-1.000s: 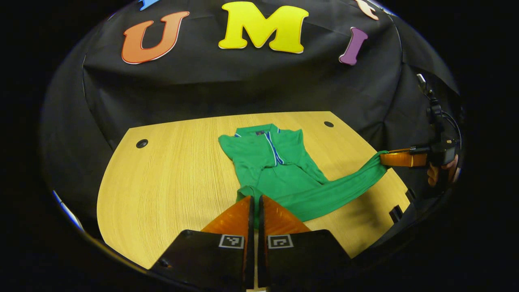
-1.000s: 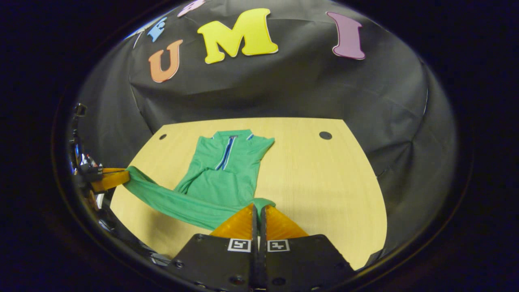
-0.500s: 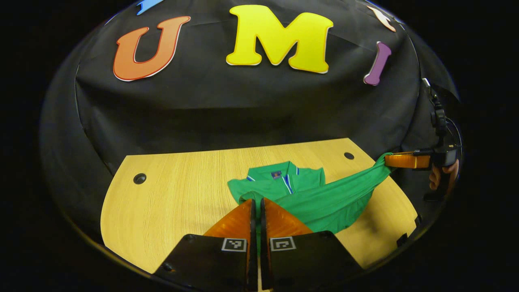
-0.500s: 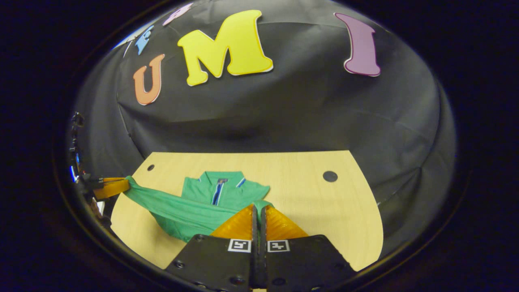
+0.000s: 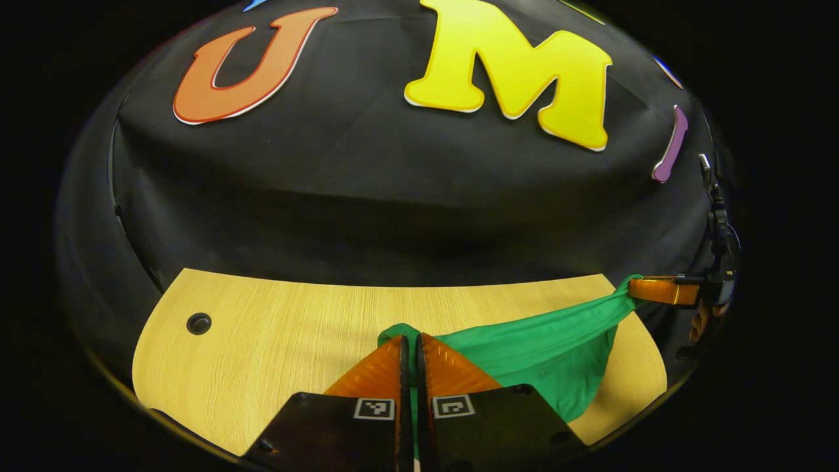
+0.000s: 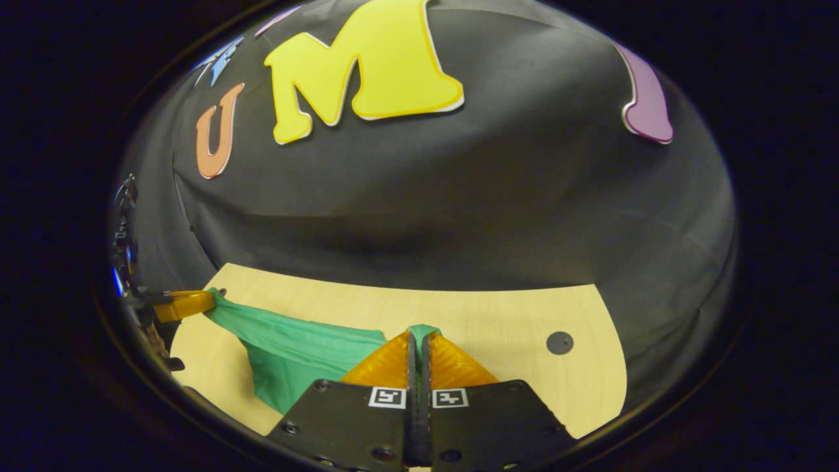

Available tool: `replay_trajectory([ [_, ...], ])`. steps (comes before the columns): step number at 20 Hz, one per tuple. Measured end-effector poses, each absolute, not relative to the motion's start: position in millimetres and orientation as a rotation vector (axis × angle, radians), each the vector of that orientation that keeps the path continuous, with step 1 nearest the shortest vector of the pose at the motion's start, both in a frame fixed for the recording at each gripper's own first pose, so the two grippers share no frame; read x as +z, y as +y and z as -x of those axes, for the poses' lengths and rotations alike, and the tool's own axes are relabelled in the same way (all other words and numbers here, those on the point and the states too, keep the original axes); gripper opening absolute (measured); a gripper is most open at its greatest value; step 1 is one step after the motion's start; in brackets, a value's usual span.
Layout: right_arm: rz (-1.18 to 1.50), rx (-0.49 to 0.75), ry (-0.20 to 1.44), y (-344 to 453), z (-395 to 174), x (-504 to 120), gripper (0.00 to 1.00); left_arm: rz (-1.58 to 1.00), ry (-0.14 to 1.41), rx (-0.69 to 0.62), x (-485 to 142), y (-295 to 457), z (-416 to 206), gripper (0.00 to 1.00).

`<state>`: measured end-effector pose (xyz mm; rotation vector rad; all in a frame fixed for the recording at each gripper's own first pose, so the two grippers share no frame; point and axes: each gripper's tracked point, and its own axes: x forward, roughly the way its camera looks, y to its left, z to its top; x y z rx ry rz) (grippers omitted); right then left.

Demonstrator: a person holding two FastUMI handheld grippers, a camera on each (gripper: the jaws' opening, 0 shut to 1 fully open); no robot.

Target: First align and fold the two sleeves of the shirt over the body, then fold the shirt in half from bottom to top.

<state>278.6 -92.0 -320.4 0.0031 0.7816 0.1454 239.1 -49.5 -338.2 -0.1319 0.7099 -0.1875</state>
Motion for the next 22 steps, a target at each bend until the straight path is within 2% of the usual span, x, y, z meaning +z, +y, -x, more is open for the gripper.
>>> replay_trajectory([
  [4, 0.022, 0.152, 0.85, -87, -279, -361, 0.02, 0.145, 0.763, -0.137, -369, -47, -238, 0.1],
  [5, 0.03, 0.146, 0.87, -88, -277, -370, 0.03, 0.13, 0.773, -0.1, -376, -40, -237, 0.13],
  [6, 0.028, 0.14, 0.879, -89, -273, -378, 0.12, 0.13, 0.782, -0.081, -380, -38, -237, 0.19],
  [7, 0.022, 0.136, 0.884, -88, -270, -381, 0.18, 0.136, 0.783, -0.065, -381, -36, -237, 0.37],
  [10, 0.035, 0.105, 0.852, -92, -262, -375, 0.77, 0.136, 0.759, -0.03, -370, -30, -236, 0.9],
  [11, 0.043, 0.096, 0.827, -93, -260, -368, 0.96, 0.124, 0.743, -0.022, -367, -28, -237, 1.0],
  [13, 0.051, 0.078, 0.774, -93, -257, -347, 0.98, 0.107, 0.706, -0.019, -348, -26, -235, 1.0],
  [14, 0.048, 0.071, 0.743, -93, -253, -333, 0.94, 0.099, 0.686, -0.018, -337, -24, -234, 1.0],
  [15, 0.047, 0.065, 0.72, -91, -247, -321, 0.98, 0.087, 0.663, -0.01, -324, -20, -231, 1.0],
  [16, 0.047, 0.063, 0.69, -90, -239, -304, 0.98, 0.077, 0.64, 0.0, -309, -15, -228, 1.0],
  [18, 0.051, 0.063, 0.642, -87, -222, -274, 0.97, 0.068, 0.59, 0.011, -275, -12, -215, 1.0],
  [19, 0.048, 0.068, 0.616, -82, -212, -257, 1.0, 0.064, 0.565, 0.013, -258, -13, -209, 1.0],
  [22, 0.04, 0.076, 0.512, -72, -180, -196, 0.97, 0.07, 0.473, 0.017, -196, -16, -181, 1.0],
])
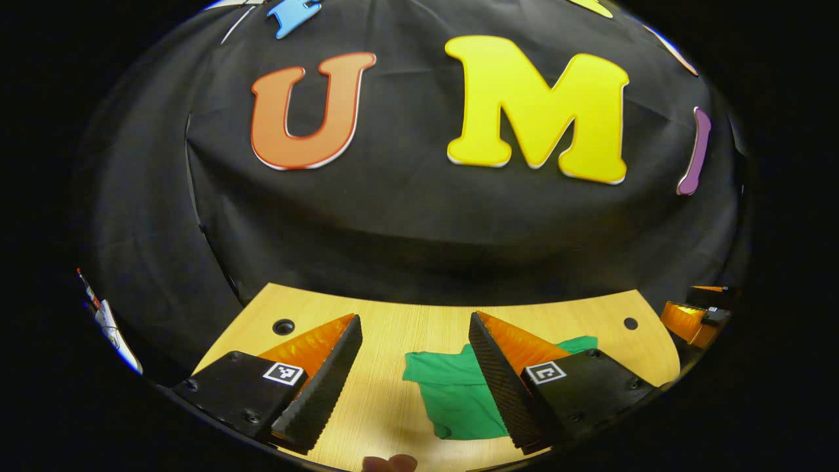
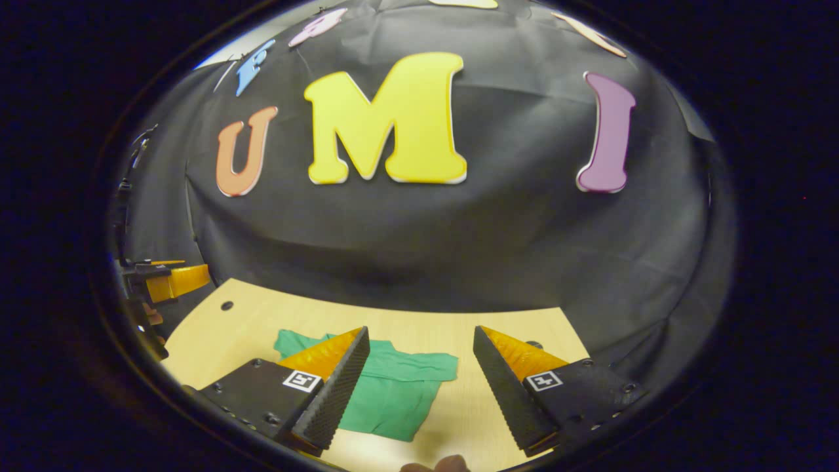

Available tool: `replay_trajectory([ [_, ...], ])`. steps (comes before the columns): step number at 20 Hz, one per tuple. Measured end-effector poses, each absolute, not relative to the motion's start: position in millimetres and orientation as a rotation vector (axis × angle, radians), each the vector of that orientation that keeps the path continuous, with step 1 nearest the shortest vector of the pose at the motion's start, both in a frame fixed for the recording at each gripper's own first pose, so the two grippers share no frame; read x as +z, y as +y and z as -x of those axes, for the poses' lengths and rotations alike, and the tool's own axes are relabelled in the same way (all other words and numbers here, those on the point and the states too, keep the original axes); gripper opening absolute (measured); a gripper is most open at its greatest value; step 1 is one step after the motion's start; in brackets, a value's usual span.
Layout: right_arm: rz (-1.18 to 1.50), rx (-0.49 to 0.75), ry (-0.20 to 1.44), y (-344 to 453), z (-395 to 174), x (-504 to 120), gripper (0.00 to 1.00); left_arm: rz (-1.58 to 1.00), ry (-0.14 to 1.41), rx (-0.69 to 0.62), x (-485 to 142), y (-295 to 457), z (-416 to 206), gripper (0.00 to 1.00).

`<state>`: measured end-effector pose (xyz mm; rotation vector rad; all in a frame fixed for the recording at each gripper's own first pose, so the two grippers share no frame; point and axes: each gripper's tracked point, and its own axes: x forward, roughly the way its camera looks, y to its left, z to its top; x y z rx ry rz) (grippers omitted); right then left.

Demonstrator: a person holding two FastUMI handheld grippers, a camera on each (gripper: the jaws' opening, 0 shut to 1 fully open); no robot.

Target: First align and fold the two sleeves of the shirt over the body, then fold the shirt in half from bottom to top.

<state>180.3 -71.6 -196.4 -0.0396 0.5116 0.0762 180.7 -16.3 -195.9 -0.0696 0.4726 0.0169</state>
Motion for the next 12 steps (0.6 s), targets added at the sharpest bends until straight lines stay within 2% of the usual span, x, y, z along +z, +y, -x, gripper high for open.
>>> replay_trajectory([
  [2, 0.045, 0.056, 0.434, -70, -156, -155, 0.97, 0.076, 0.412, 0.016, -155, -18, -154, 1.0],
  [3, 0.05, 0.037, 0.39, -72, -142, -134, 0.94, 0.072, 0.385, 0.018, -137, -19, -138, 1.0],
  [4, 0.055, 0.031, 0.358, -71, -126, -116, 0.98, 0.068, 0.356, 0.02, -118, -20, -123, 1.0],
  [6, 0.07, 0.035, 0.307, -63, -93, -88, 0.95, 0.057, 0.303, -0.002, -86, -27, -94, 1.0],
  [7, 0.072, 0.033, 0.288, -61, -77, -78, 0.98, 0.056, 0.278, -0.002, -72, -29, -80, 1.0],
  [12, 0.039, 0.039, 0.216, -43, -6, -47, 0.96, 0.049, 0.18, 0.01, -37, -29, -17, 1.0],
])
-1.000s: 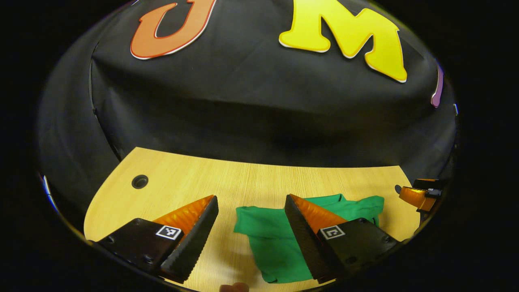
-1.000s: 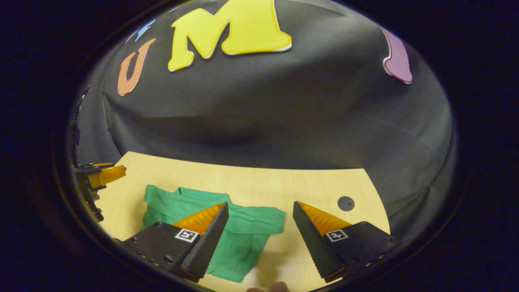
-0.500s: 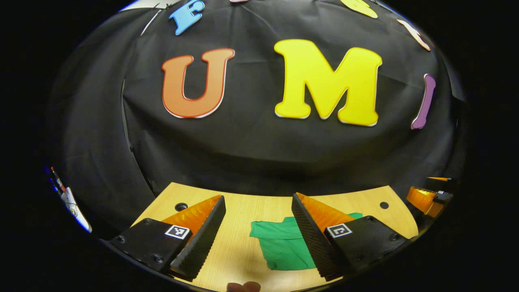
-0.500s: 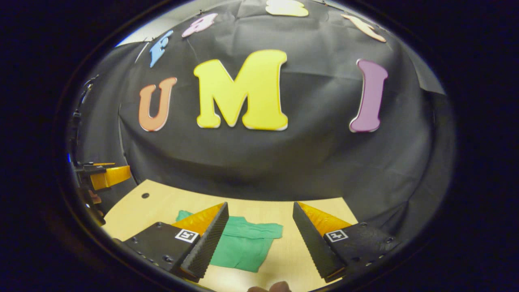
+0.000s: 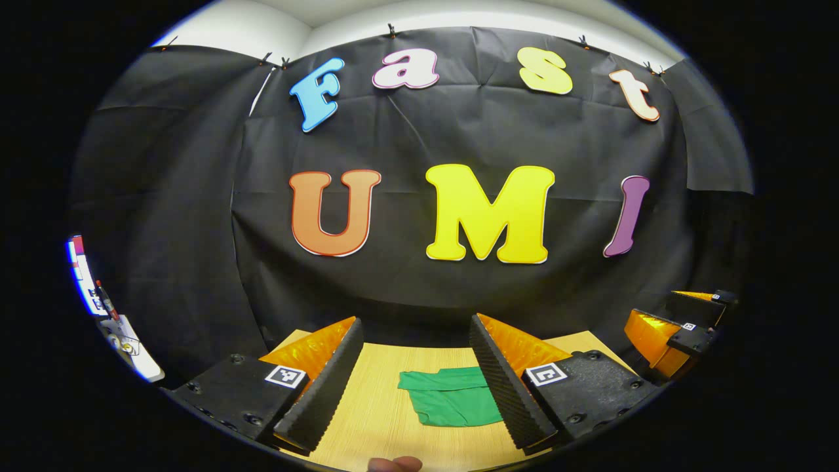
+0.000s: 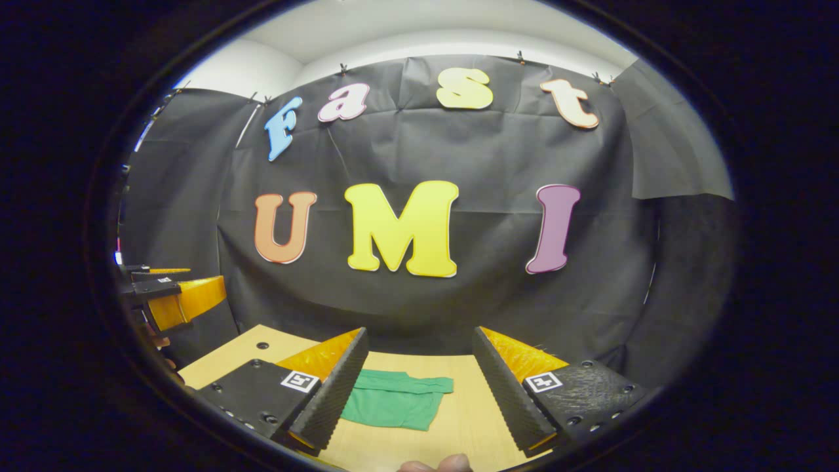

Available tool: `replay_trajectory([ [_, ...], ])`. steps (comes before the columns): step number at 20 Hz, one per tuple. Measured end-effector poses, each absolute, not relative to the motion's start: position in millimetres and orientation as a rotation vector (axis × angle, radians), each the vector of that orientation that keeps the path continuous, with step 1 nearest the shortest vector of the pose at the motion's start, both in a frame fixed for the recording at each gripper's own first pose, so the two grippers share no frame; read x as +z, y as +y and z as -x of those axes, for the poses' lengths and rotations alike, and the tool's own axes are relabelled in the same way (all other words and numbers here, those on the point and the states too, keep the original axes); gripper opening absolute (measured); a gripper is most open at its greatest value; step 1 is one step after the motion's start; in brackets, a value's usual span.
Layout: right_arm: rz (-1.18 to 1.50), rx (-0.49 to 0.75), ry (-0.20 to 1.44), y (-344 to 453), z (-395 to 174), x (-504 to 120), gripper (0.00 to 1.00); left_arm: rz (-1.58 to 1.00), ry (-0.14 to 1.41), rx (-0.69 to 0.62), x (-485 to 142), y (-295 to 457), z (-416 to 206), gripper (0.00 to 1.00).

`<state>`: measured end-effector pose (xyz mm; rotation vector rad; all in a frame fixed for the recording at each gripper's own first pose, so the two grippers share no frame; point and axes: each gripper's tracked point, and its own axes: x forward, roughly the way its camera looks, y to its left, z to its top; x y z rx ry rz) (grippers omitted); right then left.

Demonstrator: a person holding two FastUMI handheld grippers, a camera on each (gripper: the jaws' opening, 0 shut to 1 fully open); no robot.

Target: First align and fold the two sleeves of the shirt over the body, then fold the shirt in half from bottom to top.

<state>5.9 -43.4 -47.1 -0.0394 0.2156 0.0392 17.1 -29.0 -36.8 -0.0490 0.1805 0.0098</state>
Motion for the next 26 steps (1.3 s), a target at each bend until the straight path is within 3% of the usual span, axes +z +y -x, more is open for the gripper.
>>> replay_trajectory([
  [1, 0.03, 0.046, 0.213, -38, 4, -47, 1.0, 0.028, 0.167, 0.003, -34, -32, -8, 1.0],
  [7, 0.022, 0.055, 0.198, -29, 29, -41, 0.96, 0.019, 0.166, -0.014, -38, -44, 18, 1.0],
  [26, 0.013, 0.044, 0.206, -39, 13, -41, 0.96, 0.015, 0.153, -0.023, -35, -60, 2, 1.0],
])
